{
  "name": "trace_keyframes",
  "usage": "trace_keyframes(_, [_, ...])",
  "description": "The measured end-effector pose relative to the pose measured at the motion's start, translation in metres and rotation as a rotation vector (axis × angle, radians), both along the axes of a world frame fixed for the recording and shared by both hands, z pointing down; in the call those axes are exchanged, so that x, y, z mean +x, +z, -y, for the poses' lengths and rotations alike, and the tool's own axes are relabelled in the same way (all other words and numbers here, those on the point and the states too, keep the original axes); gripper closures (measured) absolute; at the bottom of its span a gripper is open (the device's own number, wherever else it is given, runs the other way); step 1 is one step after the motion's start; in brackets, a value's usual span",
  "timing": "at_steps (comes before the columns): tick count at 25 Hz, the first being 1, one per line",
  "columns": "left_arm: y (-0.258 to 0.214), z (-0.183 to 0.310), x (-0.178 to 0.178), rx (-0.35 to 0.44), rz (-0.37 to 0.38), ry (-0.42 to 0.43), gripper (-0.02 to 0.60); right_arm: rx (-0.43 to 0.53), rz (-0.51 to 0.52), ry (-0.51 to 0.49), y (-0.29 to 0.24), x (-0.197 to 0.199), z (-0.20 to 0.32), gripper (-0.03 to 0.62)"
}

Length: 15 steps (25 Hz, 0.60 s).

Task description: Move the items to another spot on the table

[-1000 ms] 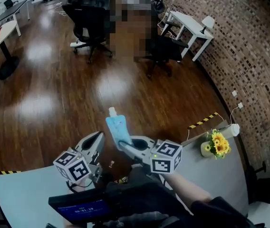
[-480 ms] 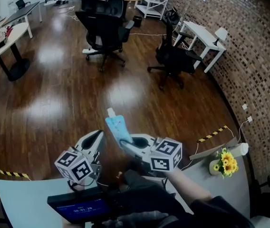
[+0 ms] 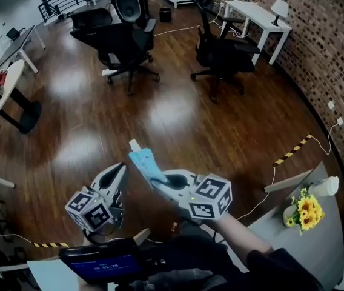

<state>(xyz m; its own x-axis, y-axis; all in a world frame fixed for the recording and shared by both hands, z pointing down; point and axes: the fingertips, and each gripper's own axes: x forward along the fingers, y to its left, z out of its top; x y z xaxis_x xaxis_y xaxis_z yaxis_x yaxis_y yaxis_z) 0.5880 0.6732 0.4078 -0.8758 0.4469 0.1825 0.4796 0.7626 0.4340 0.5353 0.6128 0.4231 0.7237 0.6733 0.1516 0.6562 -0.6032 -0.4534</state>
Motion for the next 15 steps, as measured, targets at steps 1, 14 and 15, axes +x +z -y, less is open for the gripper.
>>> trace_keyframes(1, [-0.003, -0.007, -0.010, 0.017, 0.010, 0.009, 0.555, 0.009, -0.038, 0.022, 0.000, -0.012, -0.007, 0.554])
trace_keyframes(14, [-0.007, -0.112, -0.074, 0.029, 0.042, 0.066, 0.555, 0.054, -0.081, 0.132, 0.007, -0.082, -0.098, 0.554])
trace_keyframes(15, [-0.004, -0.123, -0.068, 0.020, 0.032, 0.073, 0.555, 0.056, -0.082, 0.140, 0.007, -0.079, -0.110, 0.554])
